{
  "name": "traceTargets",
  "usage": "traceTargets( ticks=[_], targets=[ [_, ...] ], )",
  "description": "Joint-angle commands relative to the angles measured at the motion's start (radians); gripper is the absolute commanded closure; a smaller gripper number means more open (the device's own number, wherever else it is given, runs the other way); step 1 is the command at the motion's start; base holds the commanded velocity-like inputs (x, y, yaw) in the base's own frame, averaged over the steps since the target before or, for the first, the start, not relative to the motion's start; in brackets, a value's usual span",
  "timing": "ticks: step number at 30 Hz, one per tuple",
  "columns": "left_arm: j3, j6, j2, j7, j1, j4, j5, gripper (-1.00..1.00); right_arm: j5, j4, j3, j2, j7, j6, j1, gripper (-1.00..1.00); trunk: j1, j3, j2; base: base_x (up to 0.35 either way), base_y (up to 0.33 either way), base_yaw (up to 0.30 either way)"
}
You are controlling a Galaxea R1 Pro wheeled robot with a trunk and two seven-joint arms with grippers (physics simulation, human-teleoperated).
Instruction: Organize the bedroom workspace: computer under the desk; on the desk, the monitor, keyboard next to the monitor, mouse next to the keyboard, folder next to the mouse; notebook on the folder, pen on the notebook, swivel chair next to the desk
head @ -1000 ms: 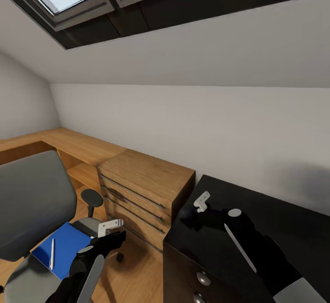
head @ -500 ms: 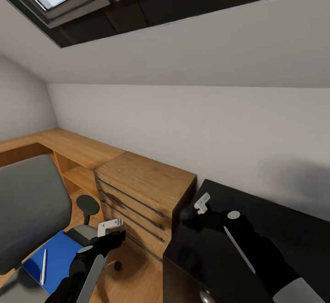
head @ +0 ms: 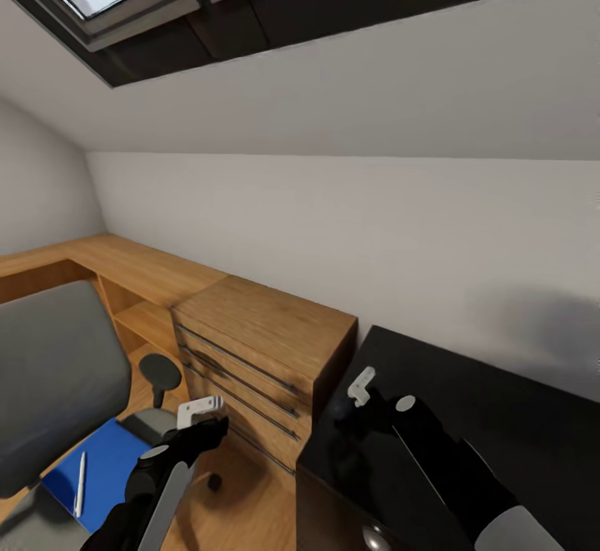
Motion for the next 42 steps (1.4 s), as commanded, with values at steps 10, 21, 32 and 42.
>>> traceTargets(
  ticks=[10, 21, 32, 42],
  targets=[
    [-0.001, 0.003, 0.0, 0.009, -0.001, -0.001, 0.011, -1.0, 0.013, 0.025, -0.012, -0.003, 0.105, -0.004, -0.001, 1.0, 0.0, -0.001, -0.001, -0.107, 0.0, 0.0],
    [0.001, 0.003, 0.0, 0.009, -0.001, -0.001, 0.012, -1.0, 0.013, 0.041, -0.007, -0.004, 0.147, -0.006, -0.001, 1.0, 0.0, -0.001, -0.001, 0.0, 0.0, 0.0],
    [0.002, 0.001, 0.0, 0.009, -0.001, -0.003, 0.012, -1.0, 0.015, 0.059, 0.034, -0.003, 0.186, -0.034, -0.001, 1.0, 0.0, -0.001, -0.001, 0.0, 0.0, 0.0],
    [0.002, 0.0, 0.0, 0.009, -0.001, -0.038, 0.012, -1.0, 0.016, 0.1, 0.043, -0.001, 0.185, -0.078, -0.001, 1.0, 0.0, -0.001, -0.001, 0.012, 0.006, 0.0]
  ],
)
